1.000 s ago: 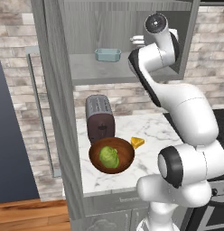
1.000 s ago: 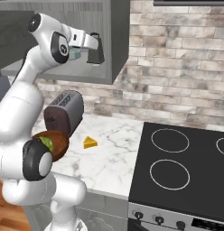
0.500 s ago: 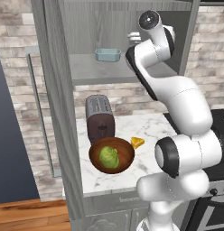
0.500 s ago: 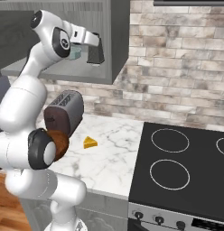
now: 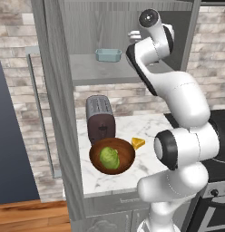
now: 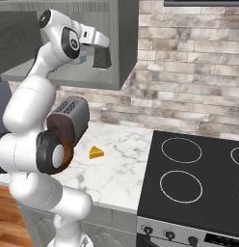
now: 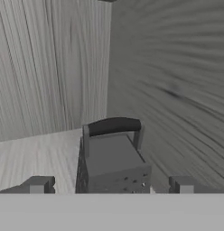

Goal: Pick the cheese from the fridge and the cheese grater from the cabinet and place them next to the salad bowl.

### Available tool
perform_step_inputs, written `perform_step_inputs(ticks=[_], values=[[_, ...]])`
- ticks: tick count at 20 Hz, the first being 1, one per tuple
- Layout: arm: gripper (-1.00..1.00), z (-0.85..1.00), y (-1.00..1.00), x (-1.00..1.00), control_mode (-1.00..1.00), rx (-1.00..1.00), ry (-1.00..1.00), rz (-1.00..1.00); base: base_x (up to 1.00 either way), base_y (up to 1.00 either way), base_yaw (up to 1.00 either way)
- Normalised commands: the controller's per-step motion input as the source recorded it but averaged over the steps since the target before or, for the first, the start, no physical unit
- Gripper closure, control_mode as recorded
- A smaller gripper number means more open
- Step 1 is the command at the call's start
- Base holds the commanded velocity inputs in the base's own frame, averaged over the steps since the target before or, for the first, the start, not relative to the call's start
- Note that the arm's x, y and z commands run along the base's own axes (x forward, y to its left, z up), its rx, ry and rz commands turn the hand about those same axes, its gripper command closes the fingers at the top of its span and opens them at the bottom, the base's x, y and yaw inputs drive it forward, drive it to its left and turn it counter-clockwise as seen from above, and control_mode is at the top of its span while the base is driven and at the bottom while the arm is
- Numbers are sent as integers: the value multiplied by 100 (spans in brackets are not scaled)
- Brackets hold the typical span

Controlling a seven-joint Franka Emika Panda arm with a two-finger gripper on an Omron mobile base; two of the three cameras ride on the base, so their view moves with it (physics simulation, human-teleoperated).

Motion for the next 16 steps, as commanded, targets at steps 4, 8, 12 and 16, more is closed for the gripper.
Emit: perform_step_inputs(ticks=[4,8,12,16], values=[[-100,0,0,19,-100,0,0,0,0,0,0],[-100,0,0,20,-100,0,0,0,0,0,0],[-100,0,0,17,-100,0,0,0,0,0,0],[-100,0,0,16,-100,0,0,0,0,0,0]])
